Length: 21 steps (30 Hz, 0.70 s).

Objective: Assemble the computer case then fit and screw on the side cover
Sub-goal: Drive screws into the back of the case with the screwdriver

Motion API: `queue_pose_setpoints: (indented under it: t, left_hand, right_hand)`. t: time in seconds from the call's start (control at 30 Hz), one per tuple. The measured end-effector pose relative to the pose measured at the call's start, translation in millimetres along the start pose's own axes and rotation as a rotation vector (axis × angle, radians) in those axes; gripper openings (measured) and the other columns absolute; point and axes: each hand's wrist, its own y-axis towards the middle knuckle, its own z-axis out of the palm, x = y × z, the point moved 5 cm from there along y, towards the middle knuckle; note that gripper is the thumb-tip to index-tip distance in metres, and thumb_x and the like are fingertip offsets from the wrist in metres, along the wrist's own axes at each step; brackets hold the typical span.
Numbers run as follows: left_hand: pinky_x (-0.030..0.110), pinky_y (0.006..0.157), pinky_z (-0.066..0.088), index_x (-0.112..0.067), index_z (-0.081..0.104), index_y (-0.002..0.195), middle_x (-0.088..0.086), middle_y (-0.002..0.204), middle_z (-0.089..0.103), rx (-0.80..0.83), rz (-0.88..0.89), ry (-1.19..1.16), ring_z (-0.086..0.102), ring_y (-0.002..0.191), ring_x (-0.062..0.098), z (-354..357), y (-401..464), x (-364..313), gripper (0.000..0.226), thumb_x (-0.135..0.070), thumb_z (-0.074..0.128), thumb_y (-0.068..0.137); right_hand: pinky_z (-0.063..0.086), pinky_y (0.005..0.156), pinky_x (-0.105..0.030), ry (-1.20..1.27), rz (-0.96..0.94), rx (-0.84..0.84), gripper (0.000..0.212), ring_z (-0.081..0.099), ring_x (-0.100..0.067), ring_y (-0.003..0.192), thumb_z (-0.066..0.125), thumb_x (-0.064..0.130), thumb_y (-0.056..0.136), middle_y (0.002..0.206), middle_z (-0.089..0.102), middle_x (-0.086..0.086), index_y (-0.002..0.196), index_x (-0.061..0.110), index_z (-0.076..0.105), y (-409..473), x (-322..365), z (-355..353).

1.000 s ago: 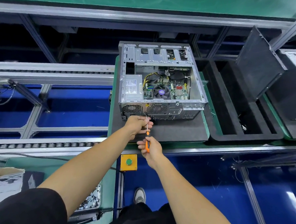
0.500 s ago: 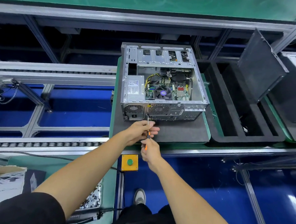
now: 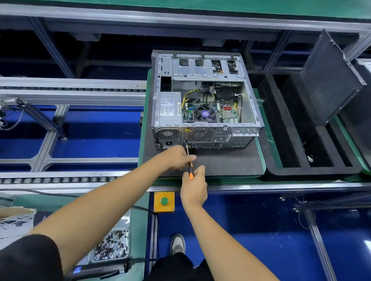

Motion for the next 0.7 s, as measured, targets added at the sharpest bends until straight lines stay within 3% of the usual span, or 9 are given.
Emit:
queue_pose_setpoints:
  t: [0.07, 0.17, 0.27, 0.37, 0.43, 0.5, 0.6, 0.7]
  left_hand:
    - [0.04, 0.073, 0.057, -0.005, 0.064, 0.088, 0.012, 0.08, 0.073, -0.083, 0.105, 0.313, 0.07, 0.076, 0.031, -21.7, -3.0, -21.9, 0.042, -0.045, 0.055, 0.1]
    - [0.029, 0.053, 0.036, -0.026, 0.046, 0.076, -0.007, 0.065, 0.056, -0.249, 0.485, 0.475, 0.053, 0.061, 0.013, -54.4, -8.7, -68.0, 0.037, -0.054, 0.047, 0.099]
    - [0.033, 0.06, 0.037, -0.031, 0.048, 0.085, -0.012, 0.07, 0.055, -0.536, 0.713, 0.593, 0.05, 0.072, 0.013, -90.9, -3.9, -99.7, 0.033, -0.058, 0.037, 0.099]
    - [0.039, 0.076, 0.042, -0.021, 0.056, 0.098, -0.002, 0.081, 0.062, -0.425, 0.603, 0.787, 0.054, 0.085, 0.024, -93.0, 29.8, -87.6, 0.047, -0.062, 0.032, 0.102]
    - [0.04, 0.09, 0.04, -0.016, 0.057, 0.091, 0.003, 0.069, 0.06, -0.313, 0.576, 0.89, 0.057, 0.075, 0.029, -81.0, 45.5, -75.7, 0.055, -0.059, 0.025, 0.105]
    - [0.039, 0.099, 0.036, -0.015, 0.059, 0.082, 0.001, 0.061, 0.056, -0.3, 0.595, 0.862, 0.055, 0.07, 0.029, -77.9, 53.8, -71.3, 0.063, -0.058, 0.019, 0.106]
    - [0.042, 0.096, 0.039, -0.014, 0.057, 0.077, 0.003, 0.06, 0.056, -0.289, 0.594, 0.867, 0.054, 0.071, 0.03, -79.3, 59.7, -67.8, 0.069, -0.062, 0.016, 0.104]
    - [0.043, 0.077, 0.047, -0.011, 0.055, 0.081, 0.009, 0.067, 0.058, -0.251, 0.58, 0.926, 0.056, 0.073, 0.033, -77.6, 58.9, -64.7, 0.074, -0.072, 0.016, 0.098]
  right_hand:
    - [0.03, 0.05, -0.031, -0.032, 0.011, -0.005, 0.023, 0.049, -0.005, 0.059, 0.059, 0.032, 0.098, 0.069, 0.055, 0.008, 0.093, 0.024, 0.037, 2.7, -1.1, 0.3]
    - [0.033, 0.051, -0.031, -0.051, 0.011, -0.046, 0.024, 0.049, -0.006, 0.057, 0.06, 0.032, 0.098, 0.067, 0.055, 0.009, 0.092, 0.024, 0.038, 2.4, -2.9, 0.1]
    - [0.031, 0.049, -0.03, -0.058, 0.003, -0.086, 0.025, 0.051, -0.012, 0.055, 0.06, 0.032, 0.097, 0.064, 0.055, 0.007, 0.092, 0.026, 0.036, 3.8, 0.1, -1.9]
    - [0.03, 0.049, -0.031, -0.067, 0.032, -0.106, 0.028, 0.053, -0.018, 0.056, 0.061, 0.03, 0.095, 0.063, 0.055, 0.006, 0.094, 0.028, 0.033, 5.9, 3.2, -2.4]
    - [0.03, 0.049, -0.031, -0.091, 0.021, -0.117, 0.028, 0.055, -0.022, 0.057, 0.061, 0.029, 0.095, 0.063, 0.054, 0.007, 0.093, 0.027, 0.033, 6.5, 2.9, -1.6]
    - [0.03, 0.048, -0.031, -0.096, -0.002, -0.13, 0.026, 0.056, -0.022, 0.058, 0.061, 0.028, 0.095, 0.062, 0.054, 0.007, 0.091, 0.026, 0.036, 8.3, 1.4, -1.6]
    - [0.027, 0.048, -0.029, -0.032, -0.009, -0.126, 0.023, 0.051, -0.016, 0.055, 0.059, 0.026, 0.094, 0.061, 0.054, 0.006, 0.086, 0.024, 0.037, 10.2, -1.1, 0.7]
    - [0.028, 0.049, -0.029, 0.138, 0.035, -0.047, 0.025, 0.044, -0.015, 0.053, 0.059, 0.019, 0.093, 0.061, 0.052, 0.006, 0.08, 0.022, 0.039, 10.4, -3.0, 4.2]
